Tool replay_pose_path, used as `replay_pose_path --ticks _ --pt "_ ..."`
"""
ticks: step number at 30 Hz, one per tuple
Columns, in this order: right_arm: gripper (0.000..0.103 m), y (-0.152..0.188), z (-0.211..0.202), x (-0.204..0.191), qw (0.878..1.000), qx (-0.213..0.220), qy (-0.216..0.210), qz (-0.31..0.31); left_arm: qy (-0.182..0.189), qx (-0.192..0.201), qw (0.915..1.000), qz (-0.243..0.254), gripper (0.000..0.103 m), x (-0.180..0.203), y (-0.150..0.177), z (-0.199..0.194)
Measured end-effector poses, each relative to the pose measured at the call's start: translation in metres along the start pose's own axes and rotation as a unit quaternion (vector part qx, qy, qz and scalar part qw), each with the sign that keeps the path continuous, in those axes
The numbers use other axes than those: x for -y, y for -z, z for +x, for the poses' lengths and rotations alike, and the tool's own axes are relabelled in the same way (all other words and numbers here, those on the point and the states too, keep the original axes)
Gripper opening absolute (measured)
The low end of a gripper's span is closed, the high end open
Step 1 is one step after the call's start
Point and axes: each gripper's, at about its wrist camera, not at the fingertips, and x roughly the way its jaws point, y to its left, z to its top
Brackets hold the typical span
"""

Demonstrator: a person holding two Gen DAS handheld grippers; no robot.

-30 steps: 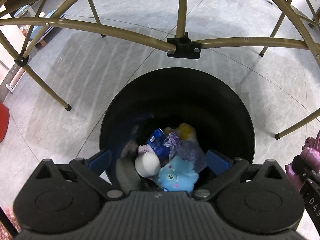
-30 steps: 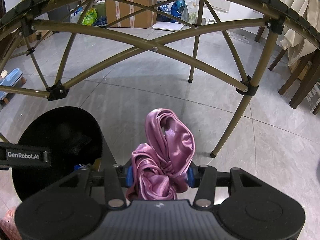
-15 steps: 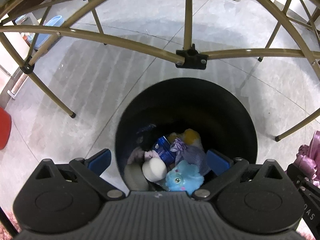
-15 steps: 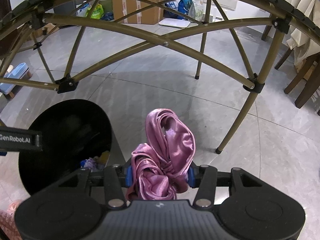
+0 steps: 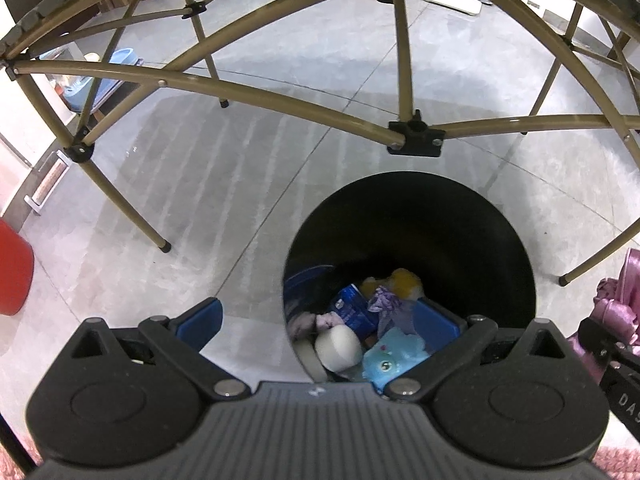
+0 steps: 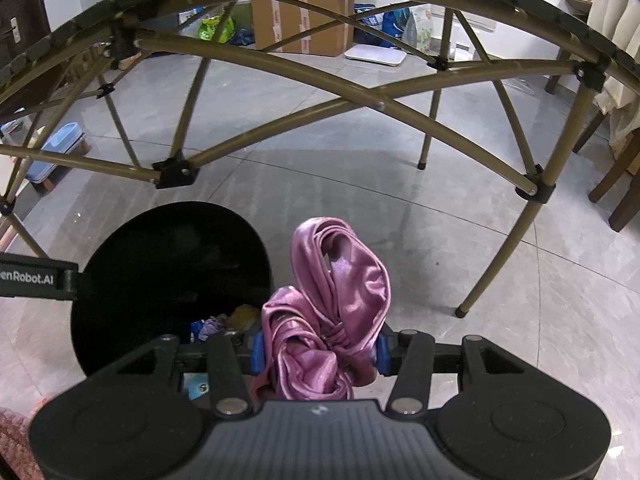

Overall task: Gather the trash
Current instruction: 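Move the right tool with the pink bow over the bin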

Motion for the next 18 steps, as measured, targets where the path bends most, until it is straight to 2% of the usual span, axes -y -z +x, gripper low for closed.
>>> replay_pose_path --ticks 18 --pt "0.048 -0.010 -0.003 -0.045 0.999 0.001 -0.027 -0.033 -0.022 0.001 0.9996 -0.019 0.103 -0.049 0.007 0.002"
